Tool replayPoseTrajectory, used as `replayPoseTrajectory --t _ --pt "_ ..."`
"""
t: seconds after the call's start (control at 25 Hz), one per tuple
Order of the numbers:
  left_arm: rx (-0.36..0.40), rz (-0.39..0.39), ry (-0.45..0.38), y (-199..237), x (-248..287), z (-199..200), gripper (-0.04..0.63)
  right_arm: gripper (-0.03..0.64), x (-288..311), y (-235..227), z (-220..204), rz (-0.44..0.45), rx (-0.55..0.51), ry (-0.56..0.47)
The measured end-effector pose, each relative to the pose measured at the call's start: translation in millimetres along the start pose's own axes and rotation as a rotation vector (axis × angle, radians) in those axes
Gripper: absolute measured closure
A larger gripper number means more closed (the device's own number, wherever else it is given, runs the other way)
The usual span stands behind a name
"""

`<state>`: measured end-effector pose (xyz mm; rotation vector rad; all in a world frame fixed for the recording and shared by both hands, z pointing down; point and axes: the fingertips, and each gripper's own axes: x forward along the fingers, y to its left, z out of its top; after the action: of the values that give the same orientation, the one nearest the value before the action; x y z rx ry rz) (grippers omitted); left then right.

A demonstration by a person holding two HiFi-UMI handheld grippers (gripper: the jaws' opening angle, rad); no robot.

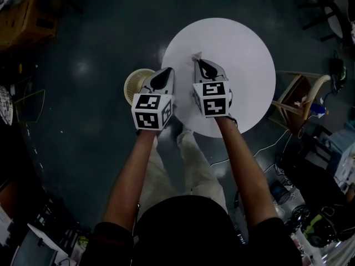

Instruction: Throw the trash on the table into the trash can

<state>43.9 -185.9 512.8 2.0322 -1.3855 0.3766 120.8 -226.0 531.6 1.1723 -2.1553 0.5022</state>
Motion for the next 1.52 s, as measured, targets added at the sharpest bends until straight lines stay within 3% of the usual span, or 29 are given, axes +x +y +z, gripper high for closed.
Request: replayPoseTrajectory --t 0.48,0.88,1.28,1.52 --pt "-0.061 0.091 -0.003 77 -90 -39 0.588 0.594 6 131 -15 0.113 -0.055 0.033" --pt "-0.13 0.154 0.017 149 -136 -85 0.588 0.594 38 233 -39 0.2 -0.073 0.082" --pt "-0.175 0.179 0.047 208 -137 -147 0.588 0.594 88 278 -85 0.209 -0.049 0.137" --pt "-0.189 0.159 0.081 221 -122 -184 0.588 0.594 121 285 -114 0.214 -0.056 0.145"
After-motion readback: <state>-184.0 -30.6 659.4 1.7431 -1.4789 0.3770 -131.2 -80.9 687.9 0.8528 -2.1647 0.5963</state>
